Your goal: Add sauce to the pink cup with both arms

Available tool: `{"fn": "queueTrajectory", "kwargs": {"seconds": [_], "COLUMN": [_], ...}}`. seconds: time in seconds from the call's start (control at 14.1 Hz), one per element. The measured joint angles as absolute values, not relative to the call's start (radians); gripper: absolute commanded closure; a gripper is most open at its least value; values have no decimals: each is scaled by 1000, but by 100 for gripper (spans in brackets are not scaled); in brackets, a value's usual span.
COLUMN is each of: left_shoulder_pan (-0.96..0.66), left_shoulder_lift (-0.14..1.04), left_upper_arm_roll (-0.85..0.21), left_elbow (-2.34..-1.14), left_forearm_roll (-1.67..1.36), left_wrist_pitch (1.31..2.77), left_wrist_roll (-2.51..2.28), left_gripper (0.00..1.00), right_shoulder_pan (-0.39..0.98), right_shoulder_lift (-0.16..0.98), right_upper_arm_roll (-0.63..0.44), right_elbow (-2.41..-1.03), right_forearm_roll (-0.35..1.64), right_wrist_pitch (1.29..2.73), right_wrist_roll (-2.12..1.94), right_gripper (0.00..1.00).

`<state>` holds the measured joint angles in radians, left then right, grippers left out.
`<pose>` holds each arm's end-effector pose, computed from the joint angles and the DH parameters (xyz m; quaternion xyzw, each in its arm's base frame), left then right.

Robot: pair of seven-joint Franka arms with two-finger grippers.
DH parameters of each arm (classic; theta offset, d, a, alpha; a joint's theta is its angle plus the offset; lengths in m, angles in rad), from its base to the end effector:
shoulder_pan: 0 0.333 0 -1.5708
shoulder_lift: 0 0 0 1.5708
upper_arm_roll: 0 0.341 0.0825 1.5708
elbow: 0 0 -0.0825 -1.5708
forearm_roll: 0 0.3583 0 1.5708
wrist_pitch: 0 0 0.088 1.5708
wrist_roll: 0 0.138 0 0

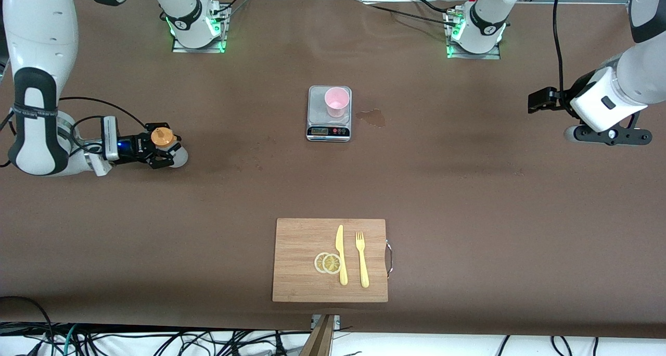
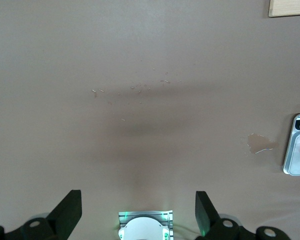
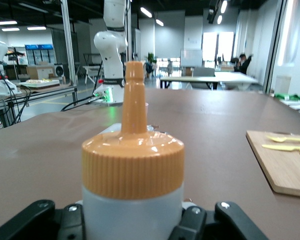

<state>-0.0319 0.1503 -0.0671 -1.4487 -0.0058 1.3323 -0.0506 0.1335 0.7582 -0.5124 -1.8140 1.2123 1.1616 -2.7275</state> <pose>0.5391 -0.0516 0.5740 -0.9908 0.0246 0.1330 0.0020 0.5418 -0.0224 0.2040 -0.4588 -0.6116 -0.3925 0.5113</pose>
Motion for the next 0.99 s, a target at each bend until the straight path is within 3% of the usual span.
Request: {"fn": "queueTrajectory", "kwargs": {"seconds": [0.28,0.43,0.5,0.57,0.99], "left_shoulder_pan": [-31,-31,-31,-31,-29], "left_shoulder_lift": [130,126,126,127,128], "left_upper_arm_roll": [-68,-67,-67,-67,-66], "left_elbow": [-1412,-1405,-1405,-1405,-1405], "left_forearm_roll": [-6,-6,-7,-13,-22], "left_wrist_pitch": [1310,1309,1309,1309,1309], "left_wrist_roll": [-51,-51,-51,-51,-51], "left_gripper": [0,0,0,0,0], "right_shoulder_pan": [121,121,121,120,111], "right_shoulder_lift": [841,871,876,877,876], "right_upper_arm_roll": [-441,-425,-425,-425,-425], "right_elbow": [-1818,-1818,-1818,-1818,-1809], "right_forearm_roll": [1299,1321,1323,1324,1343], "right_wrist_pitch": [1149,1149,1149,1149,1146], "right_wrist_roll": [-2758,-2762,-2762,-2762,-2762], "right_gripper": [100,84,51,3,0]}}
